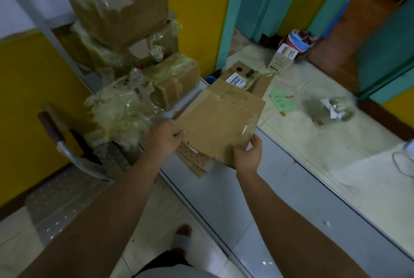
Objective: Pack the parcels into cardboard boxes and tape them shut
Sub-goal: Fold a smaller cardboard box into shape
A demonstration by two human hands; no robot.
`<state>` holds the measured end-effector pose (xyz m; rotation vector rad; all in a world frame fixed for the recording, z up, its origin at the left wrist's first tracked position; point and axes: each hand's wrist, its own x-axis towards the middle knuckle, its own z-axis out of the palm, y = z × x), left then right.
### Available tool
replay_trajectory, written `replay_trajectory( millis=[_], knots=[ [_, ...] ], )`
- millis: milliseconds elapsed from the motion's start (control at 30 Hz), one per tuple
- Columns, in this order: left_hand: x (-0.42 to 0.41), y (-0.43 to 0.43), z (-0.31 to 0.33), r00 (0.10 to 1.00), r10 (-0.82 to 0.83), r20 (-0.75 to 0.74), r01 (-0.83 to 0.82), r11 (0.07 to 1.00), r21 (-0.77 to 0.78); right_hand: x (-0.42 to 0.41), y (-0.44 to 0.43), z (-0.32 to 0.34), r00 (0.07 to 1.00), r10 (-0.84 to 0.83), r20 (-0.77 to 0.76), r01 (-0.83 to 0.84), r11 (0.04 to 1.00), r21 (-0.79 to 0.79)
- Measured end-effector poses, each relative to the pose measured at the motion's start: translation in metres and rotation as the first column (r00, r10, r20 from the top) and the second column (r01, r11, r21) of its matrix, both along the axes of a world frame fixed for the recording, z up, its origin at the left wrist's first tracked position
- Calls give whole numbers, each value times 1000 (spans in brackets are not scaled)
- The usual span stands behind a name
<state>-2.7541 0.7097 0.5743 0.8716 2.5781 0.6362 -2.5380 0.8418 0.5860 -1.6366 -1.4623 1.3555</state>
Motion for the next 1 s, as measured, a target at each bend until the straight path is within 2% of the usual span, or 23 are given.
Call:
replay_trajectory(
  millis=[67,200,267,333,400,533,600,667,733,800,900,1000],
  knots=[
    [4,-1,15,1000,19,22,-20,997,69,2,-1,7,987,-90,-132,85,995,-45],
    [16,-3,45,1000,-10,24,4,972,236,14,-4,31,959,-76,-272,83,996,14],
    [27,-4,58,990,-33,138,-14,946,323,31,-9,51,941,-60,-332,83,995,53],
    [41,-5,72,953,-34,300,-83,926,369,58,-11,70,940,1,-342,47,990,133],
    [58,-1,87,910,-83,407,-87,920,382,96,-12,87,944,74,-322,-1,975,221],
    [111,29,115,811,-275,516,3,885,466,178,-18,123,953,176,-246,-81,932,353],
    [143,48,122,788,-344,511,61,870,490,213,-22,131,957,185,-225,-91,923,374],
    [175,64,128,723,-404,560,66,848,526,247,-24,128,965,122,-233,-34,936,351],
    [206,76,136,589,-481,649,45,821,569,279,-23,121,970,-1,-242,77,949,306],
    [233,87,141,504,-540,674,75,805,589,309,-21,116,958,-108,-265,181,946,270],
    [267,103,145,482,-588,649,141,784,605,348,-22,120,919,-208,-335,300,921,249],
    [295,114,154,537,-636,555,273,753,599,375,-26,134,919,-218,-327,316,905,284]
  ],
)
